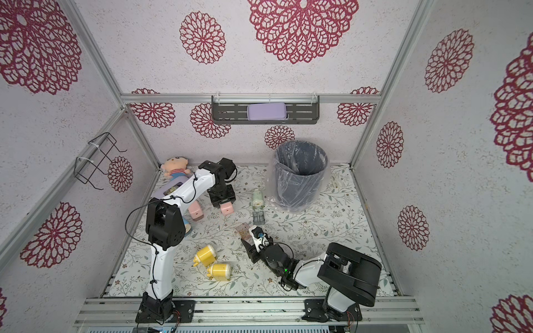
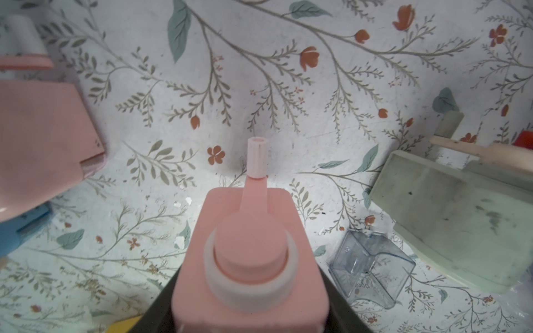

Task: Take out the pencil sharpener tray and clean the shavings
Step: Open the container of the pencil sharpener, then place the pencil sharpener at the center of the board.

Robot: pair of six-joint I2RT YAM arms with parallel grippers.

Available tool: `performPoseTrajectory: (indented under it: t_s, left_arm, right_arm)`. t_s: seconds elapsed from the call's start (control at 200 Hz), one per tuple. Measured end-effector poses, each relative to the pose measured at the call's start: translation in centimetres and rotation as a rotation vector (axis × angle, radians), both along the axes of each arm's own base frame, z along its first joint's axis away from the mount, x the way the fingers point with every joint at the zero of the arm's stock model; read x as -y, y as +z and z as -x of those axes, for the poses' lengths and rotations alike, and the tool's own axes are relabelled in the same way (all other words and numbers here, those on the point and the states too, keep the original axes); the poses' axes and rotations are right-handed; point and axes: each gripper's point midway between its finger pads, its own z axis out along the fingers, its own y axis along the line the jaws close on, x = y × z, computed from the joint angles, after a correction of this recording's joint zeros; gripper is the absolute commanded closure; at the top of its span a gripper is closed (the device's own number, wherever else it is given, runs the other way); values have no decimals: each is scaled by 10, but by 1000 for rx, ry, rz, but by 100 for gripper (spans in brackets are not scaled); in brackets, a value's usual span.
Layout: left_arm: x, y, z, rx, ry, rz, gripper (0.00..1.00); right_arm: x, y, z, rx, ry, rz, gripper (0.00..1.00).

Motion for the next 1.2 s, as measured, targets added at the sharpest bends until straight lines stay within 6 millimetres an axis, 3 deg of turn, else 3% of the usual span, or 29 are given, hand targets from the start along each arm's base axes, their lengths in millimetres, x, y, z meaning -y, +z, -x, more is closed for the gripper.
performPoseTrajectory:
  t_s: [0.315, 0.54, 0.71, 0.821, 1.201]
  left_arm:
    - [18, -16, -39, 27, -167, -12, 100]
    - [33, -34, -42, -13, -217, 43, 98]
    - [42, -39, -43, -24, -231, 82, 91]
    - [47, -40, -45, -21, -235, 95, 84]
    - [53, -40, -46, -15, -236, 108, 43]
  right_arm:
    - [43, 1, 6, -32, -97, 4, 60]
    - [65, -5, 5, -47, -153, 26, 60]
    - [70, -8, 4, -52, -166, 36, 60]
    - [72, -10, 4, -55, -172, 43, 60]
    - [75, -10, 1, -56, -182, 45, 60]
